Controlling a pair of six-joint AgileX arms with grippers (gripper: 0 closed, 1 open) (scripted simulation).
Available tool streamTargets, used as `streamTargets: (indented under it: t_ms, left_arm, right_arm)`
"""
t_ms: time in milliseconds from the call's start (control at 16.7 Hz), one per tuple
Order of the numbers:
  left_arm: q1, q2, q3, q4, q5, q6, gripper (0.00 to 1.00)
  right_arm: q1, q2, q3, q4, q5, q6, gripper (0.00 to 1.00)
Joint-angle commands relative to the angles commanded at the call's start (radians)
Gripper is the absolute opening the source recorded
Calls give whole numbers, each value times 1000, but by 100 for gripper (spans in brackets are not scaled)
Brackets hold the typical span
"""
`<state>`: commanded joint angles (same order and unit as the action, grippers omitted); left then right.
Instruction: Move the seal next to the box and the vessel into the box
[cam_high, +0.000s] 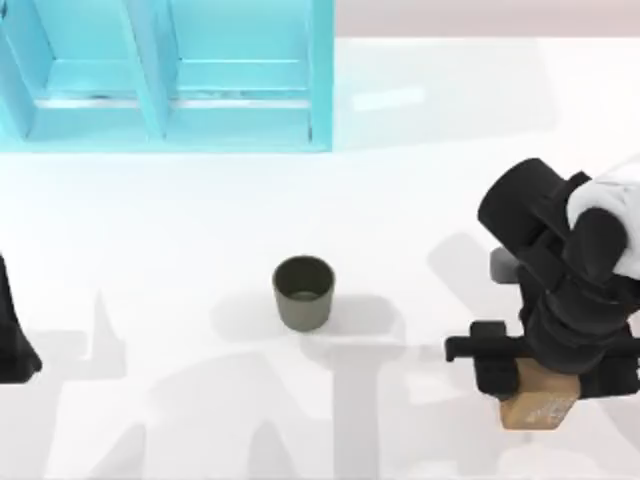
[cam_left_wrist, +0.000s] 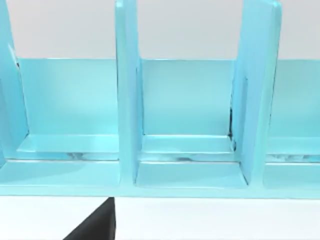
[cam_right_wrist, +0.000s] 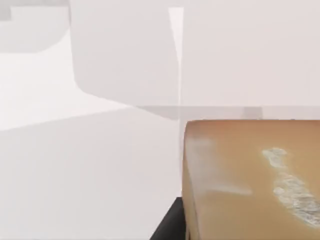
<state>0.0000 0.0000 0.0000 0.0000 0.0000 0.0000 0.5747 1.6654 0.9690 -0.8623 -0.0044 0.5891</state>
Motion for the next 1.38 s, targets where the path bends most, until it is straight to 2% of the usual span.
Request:
streamTargets:
  t_ms: [420,900,1380]
  left_arm:
    - [0,0,0,0,0,0,100]
    - [0,0,0,0,0,0,100]
    - [0,0,0,0,0,0,100]
  right_arm:
    - [-261,-232,81,-329,0,-265,0]
    - [-288,-210,124,-360,1,-294,0]
    - [-371,38,462,-434,7,-372,0]
